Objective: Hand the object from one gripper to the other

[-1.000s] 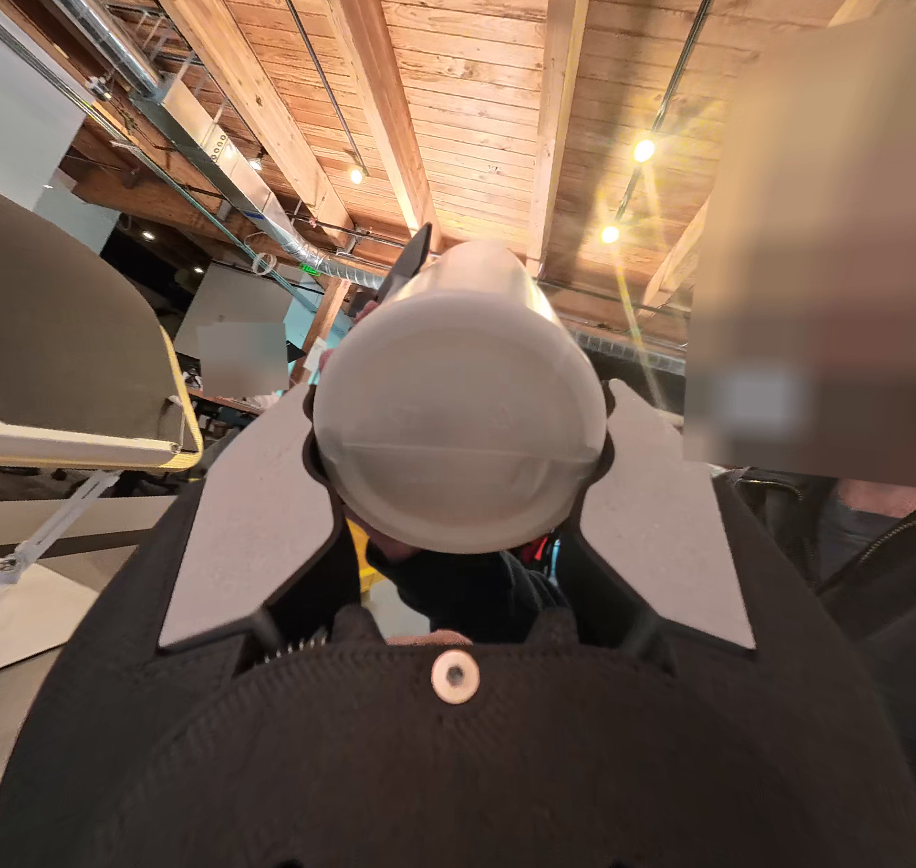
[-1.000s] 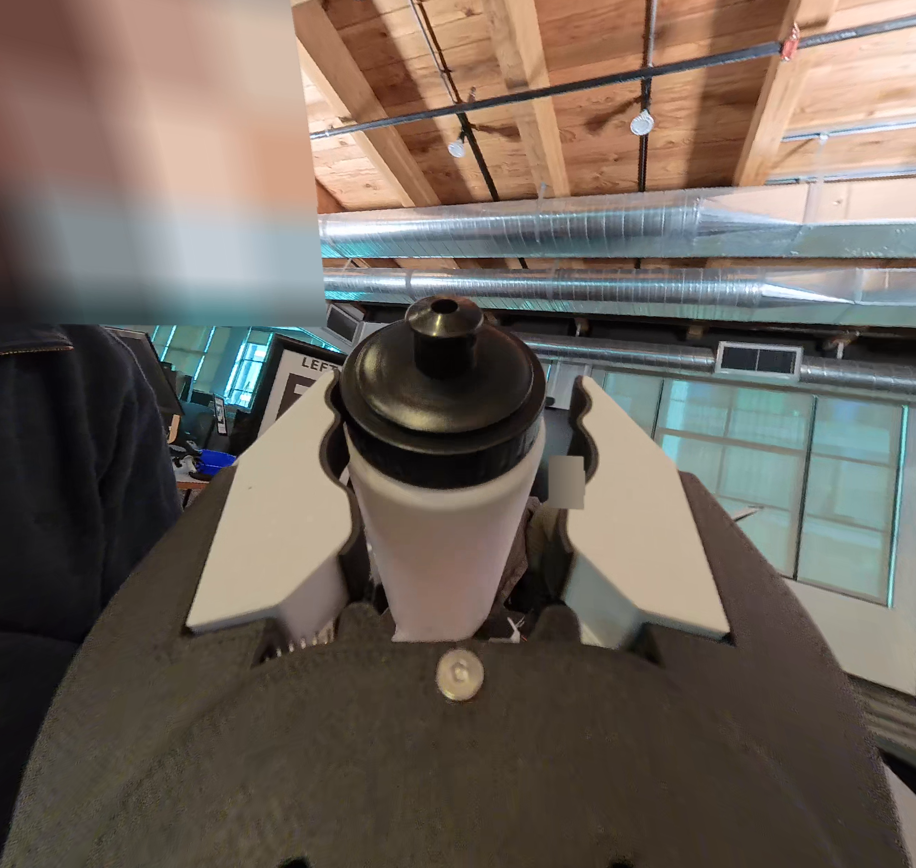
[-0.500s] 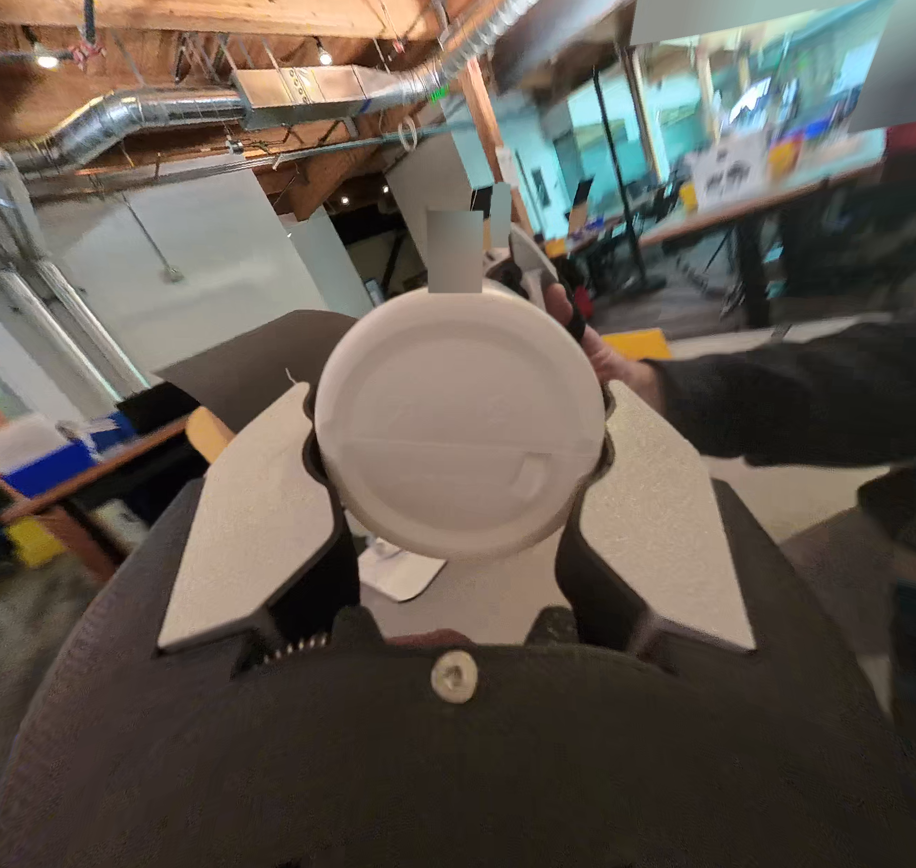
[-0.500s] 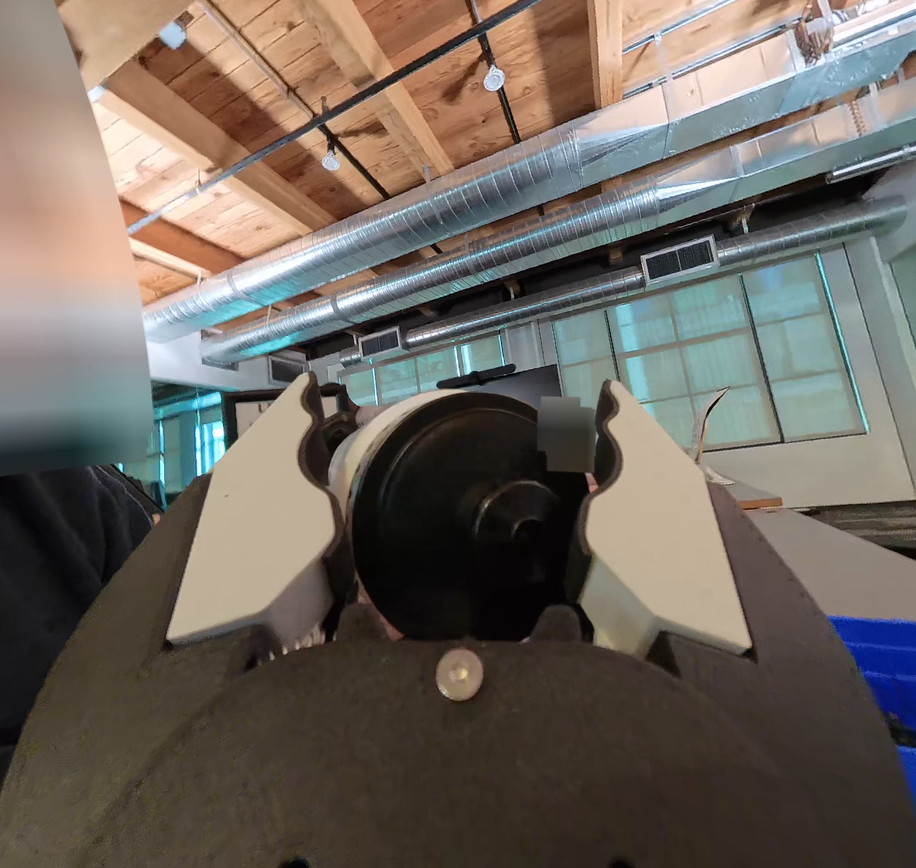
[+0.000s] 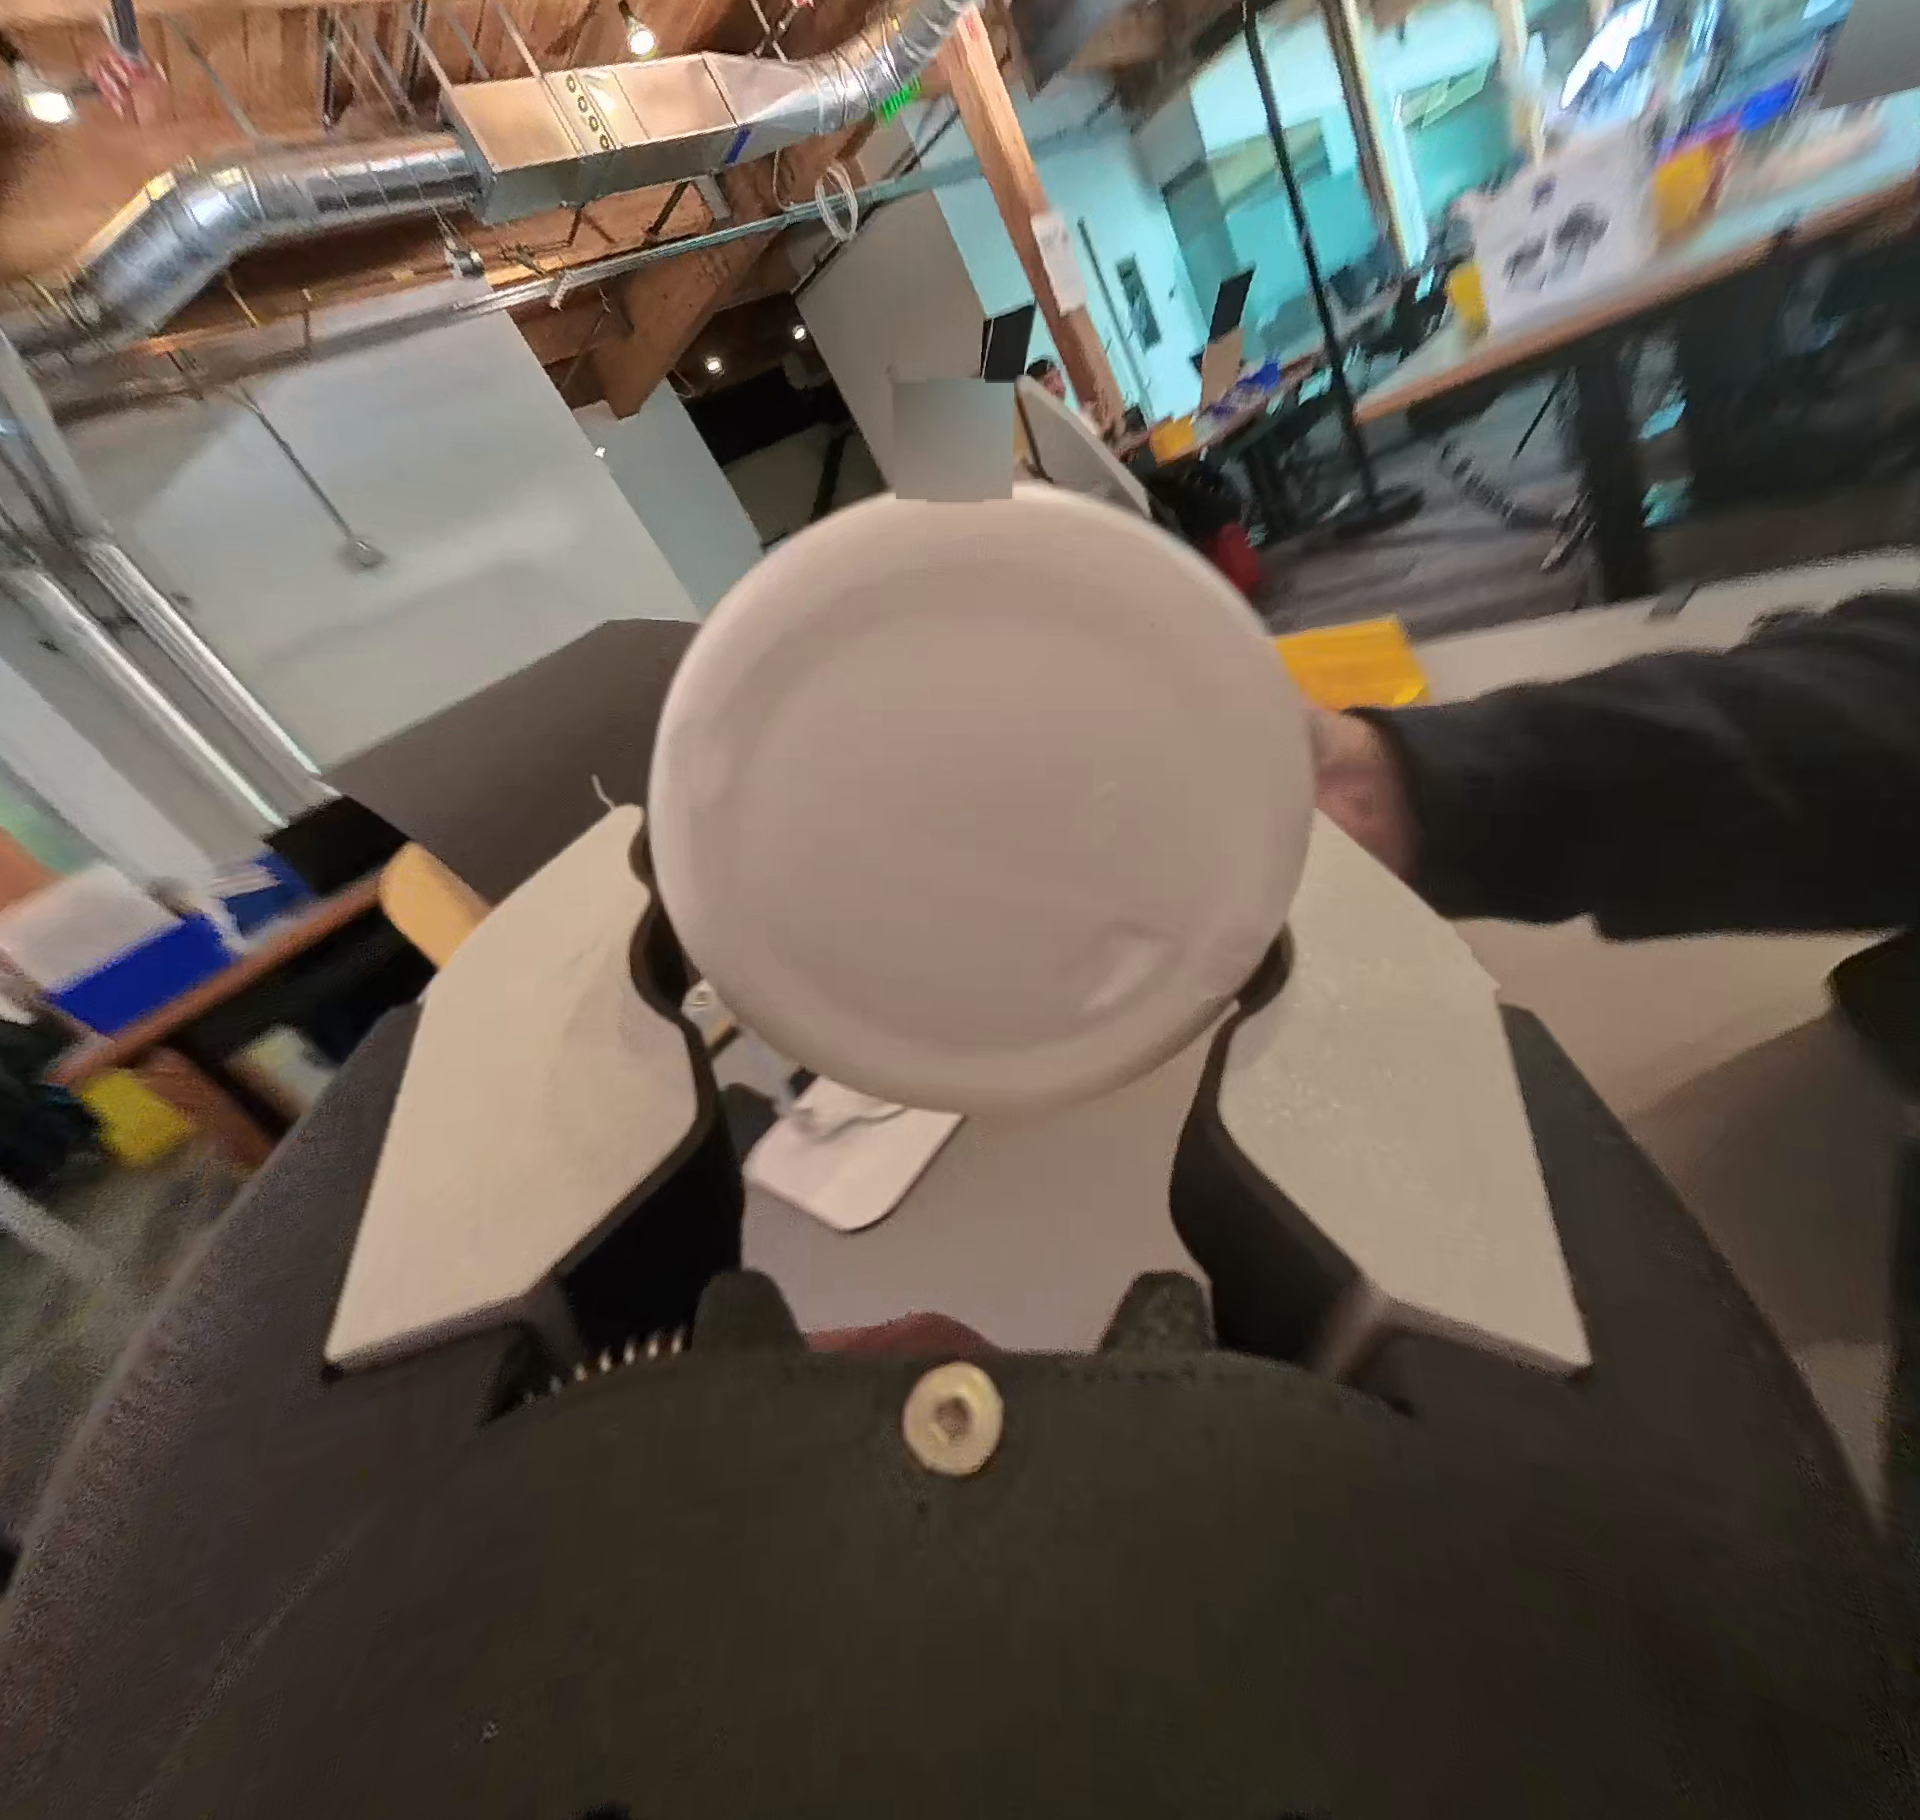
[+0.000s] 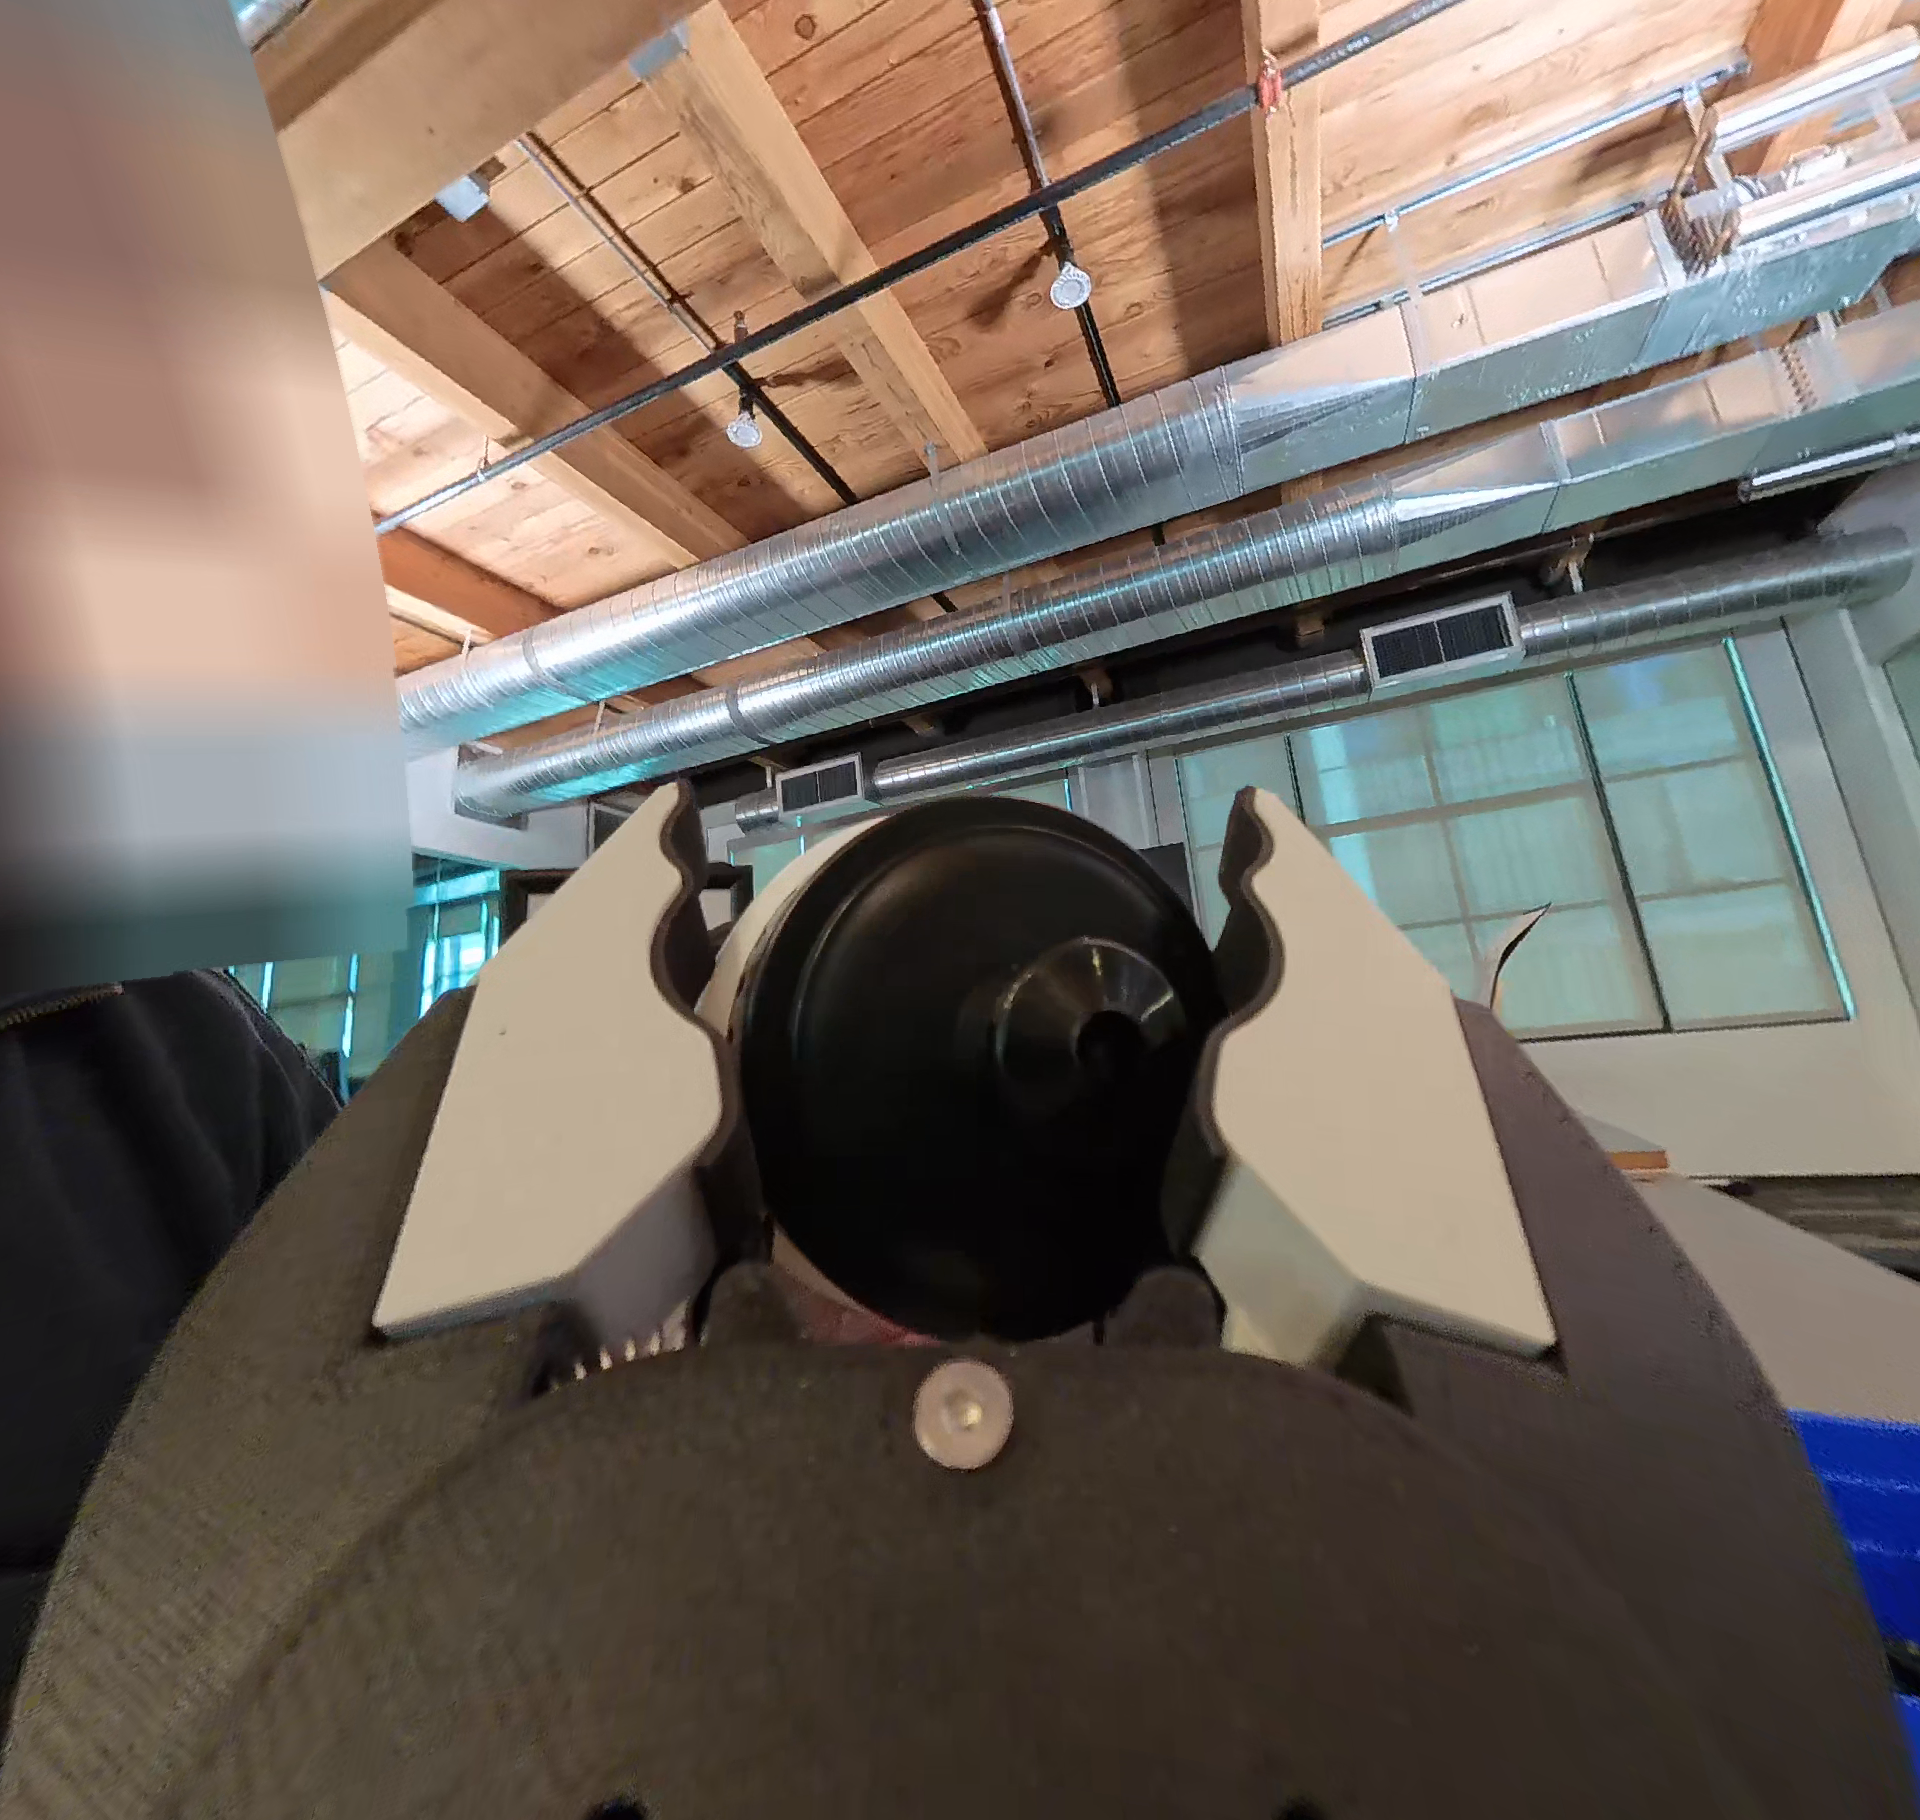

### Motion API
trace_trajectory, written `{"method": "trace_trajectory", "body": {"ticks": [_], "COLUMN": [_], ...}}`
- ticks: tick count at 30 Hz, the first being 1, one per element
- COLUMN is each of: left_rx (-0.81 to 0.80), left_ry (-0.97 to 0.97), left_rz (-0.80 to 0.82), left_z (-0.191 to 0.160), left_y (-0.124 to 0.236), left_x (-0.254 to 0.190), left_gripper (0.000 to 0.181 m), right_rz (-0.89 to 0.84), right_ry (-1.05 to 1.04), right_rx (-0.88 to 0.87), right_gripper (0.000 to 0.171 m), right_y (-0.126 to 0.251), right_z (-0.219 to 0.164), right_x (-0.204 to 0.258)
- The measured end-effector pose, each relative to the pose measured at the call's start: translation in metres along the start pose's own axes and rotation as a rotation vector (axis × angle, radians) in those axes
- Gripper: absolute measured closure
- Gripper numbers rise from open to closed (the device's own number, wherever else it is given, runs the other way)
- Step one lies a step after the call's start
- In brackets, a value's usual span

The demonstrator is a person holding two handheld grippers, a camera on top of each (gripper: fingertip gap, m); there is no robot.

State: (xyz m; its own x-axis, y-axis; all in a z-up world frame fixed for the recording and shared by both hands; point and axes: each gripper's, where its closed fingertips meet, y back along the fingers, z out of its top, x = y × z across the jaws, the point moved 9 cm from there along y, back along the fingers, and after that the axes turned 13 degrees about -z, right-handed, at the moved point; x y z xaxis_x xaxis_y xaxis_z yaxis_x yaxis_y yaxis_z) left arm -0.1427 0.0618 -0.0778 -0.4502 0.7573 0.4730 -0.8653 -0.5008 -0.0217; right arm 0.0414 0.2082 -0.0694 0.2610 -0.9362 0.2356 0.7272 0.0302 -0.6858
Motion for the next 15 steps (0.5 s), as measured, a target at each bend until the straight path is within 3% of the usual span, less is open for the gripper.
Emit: {"method": "trace_trajectory", "body": {"ticks": [5, 9, 15], "left_rx": [-0.241, -0.409, -0.621], "left_ry": [0.4, 0.586, 0.952], "left_rz": [-0.145, -0.233, -0.365], "left_z": [-0.013, -0.015, -0.036], "left_y": [-0.006, -0.008, -0.012], "left_x": [0.002, 0.002, 0.008], "left_gripper": [0.056, 0.05, 0.061], "right_rz": [0.029, 0.057, 0.157], "right_ry": [0.152, 0.242, 0.523], "right_rx": [0.051, 0.081, 0.182], "right_gripper": [0.074, 0.074, 0.074], "right_y": [-0.002, -0.003, -0.012], "right_z": [0.005, 0.01, 0.02], "right_x": [0.007, 0.014, 0.042]}}
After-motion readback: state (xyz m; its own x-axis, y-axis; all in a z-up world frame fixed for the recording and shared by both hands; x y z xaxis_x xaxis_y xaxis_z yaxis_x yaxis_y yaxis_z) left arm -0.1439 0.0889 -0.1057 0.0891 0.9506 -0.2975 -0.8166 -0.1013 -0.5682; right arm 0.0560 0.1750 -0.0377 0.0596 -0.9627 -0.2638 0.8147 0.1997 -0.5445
